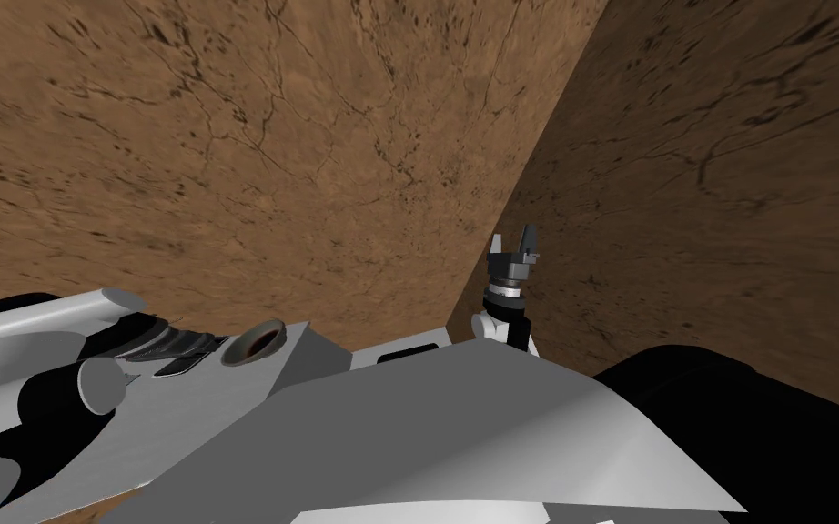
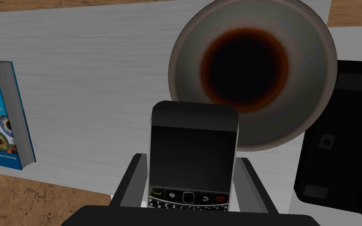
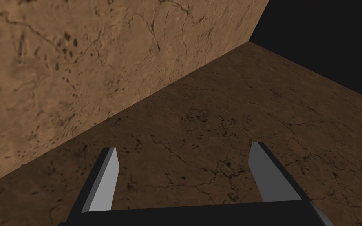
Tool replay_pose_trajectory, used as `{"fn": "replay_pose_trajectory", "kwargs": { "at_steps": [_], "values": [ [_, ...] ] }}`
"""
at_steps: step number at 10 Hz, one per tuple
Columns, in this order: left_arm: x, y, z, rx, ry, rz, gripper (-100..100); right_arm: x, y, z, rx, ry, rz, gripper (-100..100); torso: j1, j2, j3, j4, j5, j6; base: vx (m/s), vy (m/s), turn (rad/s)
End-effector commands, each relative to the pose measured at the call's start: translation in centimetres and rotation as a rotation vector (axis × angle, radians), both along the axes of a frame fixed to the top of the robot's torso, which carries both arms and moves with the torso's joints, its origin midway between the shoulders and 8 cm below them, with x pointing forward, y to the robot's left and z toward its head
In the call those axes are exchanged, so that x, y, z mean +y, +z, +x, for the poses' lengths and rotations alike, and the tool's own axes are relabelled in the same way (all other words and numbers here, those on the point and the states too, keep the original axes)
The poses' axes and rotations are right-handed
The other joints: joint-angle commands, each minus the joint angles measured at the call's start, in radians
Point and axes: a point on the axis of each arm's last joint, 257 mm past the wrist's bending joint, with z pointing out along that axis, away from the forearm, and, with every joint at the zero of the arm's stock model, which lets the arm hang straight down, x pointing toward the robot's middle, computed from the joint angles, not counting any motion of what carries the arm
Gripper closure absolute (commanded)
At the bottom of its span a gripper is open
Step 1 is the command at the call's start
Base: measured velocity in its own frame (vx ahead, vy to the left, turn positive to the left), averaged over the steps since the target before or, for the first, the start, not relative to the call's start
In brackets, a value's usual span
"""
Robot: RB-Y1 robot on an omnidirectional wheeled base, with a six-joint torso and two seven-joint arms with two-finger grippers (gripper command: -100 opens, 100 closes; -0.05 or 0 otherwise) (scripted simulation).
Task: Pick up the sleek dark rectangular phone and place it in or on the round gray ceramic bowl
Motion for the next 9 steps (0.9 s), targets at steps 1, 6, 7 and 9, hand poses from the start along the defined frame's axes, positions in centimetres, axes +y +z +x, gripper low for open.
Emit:
{"fn": "replay_pose_trajectory", "kwargs": {
  "at_steps": [1, 6, 7, 9],
  "values": [
    [0.1, -0.2, -1.9, 0.018, 0.062, -0.027, 100, 0.0, 0.0, 0.0, 0.0, 0.0, 0.0, 0, 0.0, 0.0, 0.0, 0.0, 0.0, 0.0, 0.042, 0.026, -0.175],
    [-0.7, -1.3, -5.4, 0.059, 0.219, -0.11, 100, 0.0, 0.0, 0.0, 0.0, 0.0, 0.0, 0, 0.001, 0.001, 0.001, 0.0, 0.001, 0.0, 0.035, 0.035, -0.14],
    [-1.0, -1.5, -5.8, 0.065, 0.245, -0.124, 100, 0.0, 0.0, 0.0, 0.0, 0.0, 0.0, 0, 0.001, 0.0, 0.0, 0.0, 0.001, 0.0, 0.041, 0.046, -0.116],
    [-1.5, -1.9, -6.4, 0.074, 0.288, -0.15, 100, 0.0, 0.0, 0.0, 0.0, 0.0, 0.0, 0, 0.001, 0.001, 0.0, 0.0, 0.001, -0.001, 0.03, 0.037, -0.075]
  ]
}}
